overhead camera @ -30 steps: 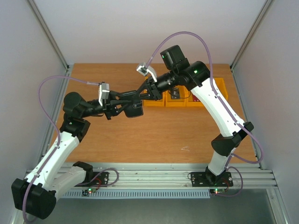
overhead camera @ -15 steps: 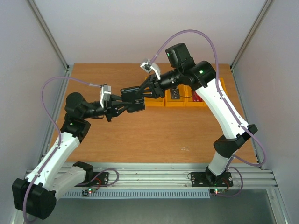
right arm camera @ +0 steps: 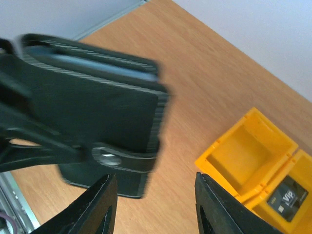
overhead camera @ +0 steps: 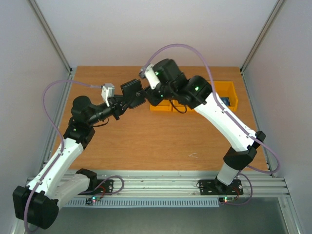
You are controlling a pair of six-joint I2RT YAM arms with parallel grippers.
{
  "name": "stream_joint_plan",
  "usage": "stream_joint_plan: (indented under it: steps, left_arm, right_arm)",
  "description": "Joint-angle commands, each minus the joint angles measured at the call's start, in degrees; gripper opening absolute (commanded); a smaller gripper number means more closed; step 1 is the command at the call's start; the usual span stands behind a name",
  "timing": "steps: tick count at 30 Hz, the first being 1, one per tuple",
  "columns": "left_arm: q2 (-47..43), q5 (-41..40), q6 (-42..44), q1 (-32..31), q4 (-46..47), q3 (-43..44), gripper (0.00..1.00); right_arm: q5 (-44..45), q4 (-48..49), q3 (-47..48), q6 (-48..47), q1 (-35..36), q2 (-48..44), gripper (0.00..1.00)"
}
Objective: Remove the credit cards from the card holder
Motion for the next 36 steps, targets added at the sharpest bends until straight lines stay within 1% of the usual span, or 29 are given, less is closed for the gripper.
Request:
stream_joint_plan:
  steps: [1,6,10,14,18,20,24,28,31,36]
  left_arm:
    - [-0.51,-3.37,-1.20,-0.47,2.72,-0.01,0.00]
    - [-0.49,-2.89,-1.33,-0.75,2.89,-0.15,0.00]
    - [-0.41,-2.70,-1.42,-0.79,3.23,-0.15,0.00]
    - [-0.23,-3.20,-1.56,-0.91,3.79,-0.15,0.00]
    - [-0.15,-3.14,-1.77,-1.03,4.32,-0.37,0.00]
    - [-0.06,-3.45,-1.77,-1.21,4.42,-0.41,0.00]
    - [0.03,-3.90,-1.75,-1.36,4.70,-0.42,0.00]
    - [0.12,-4.19,-1.60,-1.31,4.88,-0.37,0.00]
    - [0.12,-3.94,-1.59,-1.38,5.04,-0.42,0.00]
    - [0.21,-3.97,-1.18,-1.34,4.97,-0.48,0.00]
  right_arm:
    - [6.70,4.68,-1.44,1.32,3.79,-0.36,0.44]
    - [5.92,4.26,1.44,3.98,3.93,3.20,0.41]
    - [6.86,4.69,2.41,4.74,3.95,4.97,0.36]
    - [5.43,4.51,2.57,4.48,4.33,5.96,0.36]
    - [8.31,3.88,3.52,4.36,4.75,7.06,0.33]
    - [9.83,2.95,4.42,3.86,5.46,8.07,0.32]
    - [15.82,-0.21,6.88,2.39,7.55,10.95,0.31]
    - [18.73,-2.45,8.73,2.84,7.96,12.83,0.30]
    - [22.13,-3.51,9.79,2.95,7.97,13.84,0.22]
    - [27.72,-6.21,11.46,3.48,7.97,16.07,0.14]
